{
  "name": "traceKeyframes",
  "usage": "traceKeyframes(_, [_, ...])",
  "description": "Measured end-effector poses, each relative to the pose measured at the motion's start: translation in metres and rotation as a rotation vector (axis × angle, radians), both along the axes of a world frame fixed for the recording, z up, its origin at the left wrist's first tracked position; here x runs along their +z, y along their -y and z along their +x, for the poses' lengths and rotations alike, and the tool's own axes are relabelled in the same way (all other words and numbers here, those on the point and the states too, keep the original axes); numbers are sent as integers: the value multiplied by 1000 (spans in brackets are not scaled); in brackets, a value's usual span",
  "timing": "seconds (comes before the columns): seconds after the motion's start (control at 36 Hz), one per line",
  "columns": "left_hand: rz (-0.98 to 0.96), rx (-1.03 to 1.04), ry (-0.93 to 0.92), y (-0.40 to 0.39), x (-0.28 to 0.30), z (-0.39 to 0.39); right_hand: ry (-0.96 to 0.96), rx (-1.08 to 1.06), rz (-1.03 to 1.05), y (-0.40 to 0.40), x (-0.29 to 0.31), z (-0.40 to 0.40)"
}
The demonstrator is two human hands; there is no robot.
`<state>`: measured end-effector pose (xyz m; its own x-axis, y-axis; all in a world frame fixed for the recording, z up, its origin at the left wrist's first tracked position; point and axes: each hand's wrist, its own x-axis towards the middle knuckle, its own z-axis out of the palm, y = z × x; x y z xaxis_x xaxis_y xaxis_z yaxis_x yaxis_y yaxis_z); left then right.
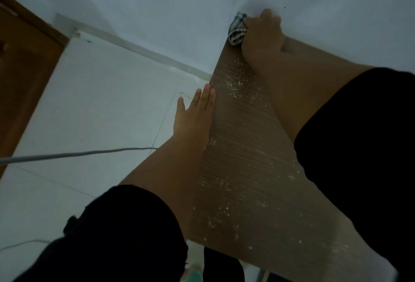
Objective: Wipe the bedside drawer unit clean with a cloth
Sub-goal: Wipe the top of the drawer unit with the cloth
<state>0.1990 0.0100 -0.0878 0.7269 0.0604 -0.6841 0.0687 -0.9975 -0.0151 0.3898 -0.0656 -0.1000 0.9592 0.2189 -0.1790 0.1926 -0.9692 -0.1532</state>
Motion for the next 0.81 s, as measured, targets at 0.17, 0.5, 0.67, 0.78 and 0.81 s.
traceKeyframes(0.17, [0,-13,-10,-6,-4,1,-25,47,24,3,-4,1])
traceKeyframes(0.5, [28,94,80,-1,-1,-8,-95,161,40,8,1,-74])
traceKeyframes(0.67, [-43,287,181,-1,4,-38,-156,215,33,21,13,-160])
traceKeyframes(0.78, [-45,263,157,-9,1,-61,-229,232,39,34,9,-215])
traceKeyframes(0.81, [-49,257,145,-10,3,-66,-257,234,40,36,9,-227])
